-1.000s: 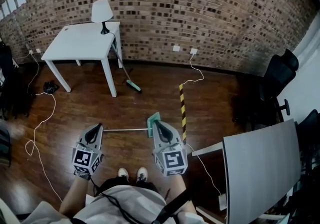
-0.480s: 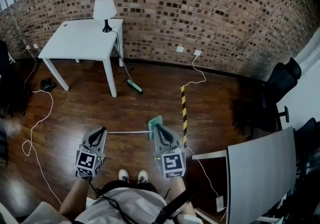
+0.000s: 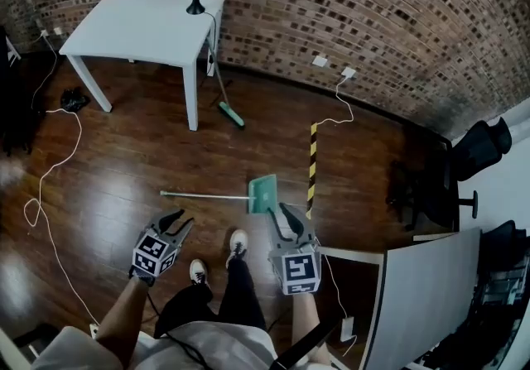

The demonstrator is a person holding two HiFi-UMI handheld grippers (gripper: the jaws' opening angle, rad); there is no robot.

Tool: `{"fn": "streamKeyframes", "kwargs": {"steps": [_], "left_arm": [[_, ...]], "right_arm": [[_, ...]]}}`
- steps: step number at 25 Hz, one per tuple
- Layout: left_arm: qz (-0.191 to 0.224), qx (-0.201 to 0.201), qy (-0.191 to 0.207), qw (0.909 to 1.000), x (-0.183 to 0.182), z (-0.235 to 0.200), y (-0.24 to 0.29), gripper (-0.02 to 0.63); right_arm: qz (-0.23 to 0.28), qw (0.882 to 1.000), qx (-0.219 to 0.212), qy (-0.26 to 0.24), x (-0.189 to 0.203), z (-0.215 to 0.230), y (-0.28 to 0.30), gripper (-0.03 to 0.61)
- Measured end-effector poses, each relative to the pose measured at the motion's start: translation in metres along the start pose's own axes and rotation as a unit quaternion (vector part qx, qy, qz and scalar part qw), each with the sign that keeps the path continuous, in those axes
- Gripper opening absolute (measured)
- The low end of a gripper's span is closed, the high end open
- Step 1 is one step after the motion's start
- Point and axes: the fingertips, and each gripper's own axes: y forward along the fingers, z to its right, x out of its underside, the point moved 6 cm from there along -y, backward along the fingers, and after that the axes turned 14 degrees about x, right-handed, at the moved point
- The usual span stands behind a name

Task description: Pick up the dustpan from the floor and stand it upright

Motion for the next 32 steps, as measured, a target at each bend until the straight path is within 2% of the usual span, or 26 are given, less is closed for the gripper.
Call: {"fn": "streamKeyframes", "kwargs": {"steps": [1,3,6,7,9,13,14,17,18,20,21,22,24,25,26,27,28,31,32], "left_arm": [[-0.015,0.006,-0.023,0.9996,0.017,-0.011,0.012,0.153],[-0.021,0.004,-0.083,0.9963,0.049,-0.033,0.033,0.152],[-0.01,-0.035,-0.14,0.9895,0.09,-0.064,0.063,0.152],[-0.005,-0.049,-0.159,0.9861,0.103,-0.073,0.072,0.152],[0.012,-0.069,-0.221,0.9728,0.127,-0.097,0.091,0.156],[0.029,-0.11,-0.335,0.9352,0.186,-0.152,0.132,0.179],[0.037,-0.119,-0.363,0.9235,0.206,-0.169,0.145,0.202],[0.069,-0.145,-0.436,0.8858,0.276,-0.219,0.186,0.217],[0.069,-0.149,-0.445,0.8805,0.301,-0.236,0.201,0.221],[0.063,-0.156,-0.451,0.8764,0.353,-0.268,0.229,0.221],[0.07,-0.167,-0.468,0.8652,0.38,-0.281,0.24,0.221],[0.085,-0.185,-0.494,0.8454,0.408,-0.29,0.249,0.221],[0.121,-0.22,-0.55,0.7969,0.462,-0.303,0.263,0.232],[0.137,-0.231,-0.57,0.7765,0.483,-0.308,0.272,0.232],[0.151,-0.241,-0.582,0.7621,0.502,-0.316,0.279,0.232],[0.162,-0.251,-0.586,0.7534,0.518,-0.324,0.285,0.244],[0.168,-0.259,-0.587,0.7485,0.533,-0.33,0.289,0.261],[0.158,-0.276,-0.584,0.7473,0.572,-0.339,0.298,0.261],[0.157,-0.281,-0.581,0.7474,0.582,-0.343,0.299,0.262]], "right_arm": [[-0.003,1.0,-0.002,-0.001,0.007,0.0,0.016,0.111],[-0.015,1.0,-0.009,-0.009,0.027,-0.001,0.051,0.124],[-0.069,0.997,-0.019,-0.007,0.076,0.001,0.1,0.177],[-0.088,0.996,-0.021,-0.006,0.093,0.002,0.115,0.184],[-0.121,0.992,-0.022,-0.011,0.125,0.005,0.146,0.184],[-0.19,0.981,-0.03,-0.015,0.193,0.014,0.209,0.196],[-0.206,0.978,-0.031,-0.014,0.213,0.018,0.226,0.196],[-0.246,0.969,-0.027,0.012,0.281,0.031,0.275,0.198],[-0.257,0.966,-0.021,0.037,0.306,0.036,0.29,0.198],[-0.274,0.957,-0.002,0.092,0.359,0.041,0.316,0.198],[-0.283,0.953,0.007,0.106,0.386,0.043,0.325,0.198],[-0.293,0.95,0.013,0.108,0.414,0.044,0.329,0.198],[-0.322,0.941,0.024,0.102,0.469,0.048,0.334,0.198],[-0.337,0.935,0.028,0.106,0.493,0.049,0.337,0.198],[-0.348,0.93,0.031,0.115,0.516,0.05,0.342,0.198],[-0.357,0.926,0.031,0.121,0.536,0.05,0.349,0.198],[-0.364,0.924,0.028,0.115,0.554,0.05,0.356,0.198],[-0.389,0.92,0.01,0.049,0.601,0.056,0.373,0.198],[-0.398,0.917,0.01,0.041,0.614,0.06,0.376,0.198]]}}
